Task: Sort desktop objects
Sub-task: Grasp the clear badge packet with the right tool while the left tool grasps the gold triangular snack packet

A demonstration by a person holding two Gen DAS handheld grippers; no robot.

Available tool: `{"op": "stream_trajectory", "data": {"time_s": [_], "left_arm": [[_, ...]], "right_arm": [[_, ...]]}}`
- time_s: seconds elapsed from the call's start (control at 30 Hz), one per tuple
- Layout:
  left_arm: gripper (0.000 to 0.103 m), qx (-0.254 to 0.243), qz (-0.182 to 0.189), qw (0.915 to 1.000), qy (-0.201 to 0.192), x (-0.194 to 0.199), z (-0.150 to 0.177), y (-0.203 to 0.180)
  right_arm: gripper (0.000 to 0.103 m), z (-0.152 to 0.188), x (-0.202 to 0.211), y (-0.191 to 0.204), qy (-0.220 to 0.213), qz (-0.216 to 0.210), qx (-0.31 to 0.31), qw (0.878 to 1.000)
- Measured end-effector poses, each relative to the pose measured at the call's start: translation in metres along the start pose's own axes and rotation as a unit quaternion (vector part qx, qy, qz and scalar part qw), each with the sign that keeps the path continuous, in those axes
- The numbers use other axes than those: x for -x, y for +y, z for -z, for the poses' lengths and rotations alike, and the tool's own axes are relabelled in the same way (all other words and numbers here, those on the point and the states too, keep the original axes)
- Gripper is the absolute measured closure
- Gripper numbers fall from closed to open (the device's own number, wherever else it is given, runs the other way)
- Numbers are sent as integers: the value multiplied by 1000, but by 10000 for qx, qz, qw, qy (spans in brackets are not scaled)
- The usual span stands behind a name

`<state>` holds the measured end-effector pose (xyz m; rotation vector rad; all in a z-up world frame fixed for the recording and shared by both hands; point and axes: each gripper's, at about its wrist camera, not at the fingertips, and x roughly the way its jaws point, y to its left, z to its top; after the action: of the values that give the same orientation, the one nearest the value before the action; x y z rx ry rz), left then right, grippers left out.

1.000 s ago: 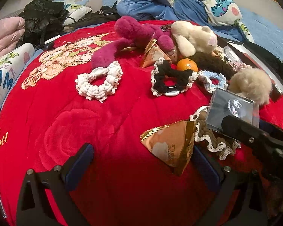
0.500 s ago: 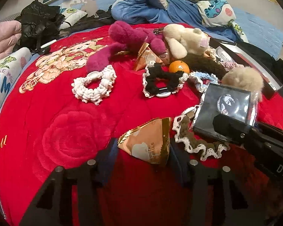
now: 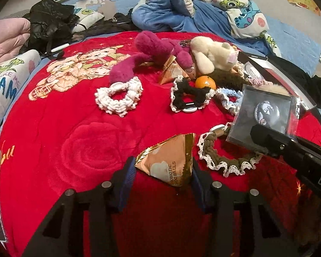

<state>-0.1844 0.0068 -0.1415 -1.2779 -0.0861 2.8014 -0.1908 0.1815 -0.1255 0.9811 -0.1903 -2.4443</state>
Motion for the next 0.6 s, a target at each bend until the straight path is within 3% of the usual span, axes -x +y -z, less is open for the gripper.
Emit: {"op": "stream_trajectory", "data": {"time_s": [0.6], "left_arm": [[53, -121, 169, 9992, -334, 52, 1, -22]], "right_arm": [[94, -2, 46, 5, -282, 47, 40, 9996]]}}
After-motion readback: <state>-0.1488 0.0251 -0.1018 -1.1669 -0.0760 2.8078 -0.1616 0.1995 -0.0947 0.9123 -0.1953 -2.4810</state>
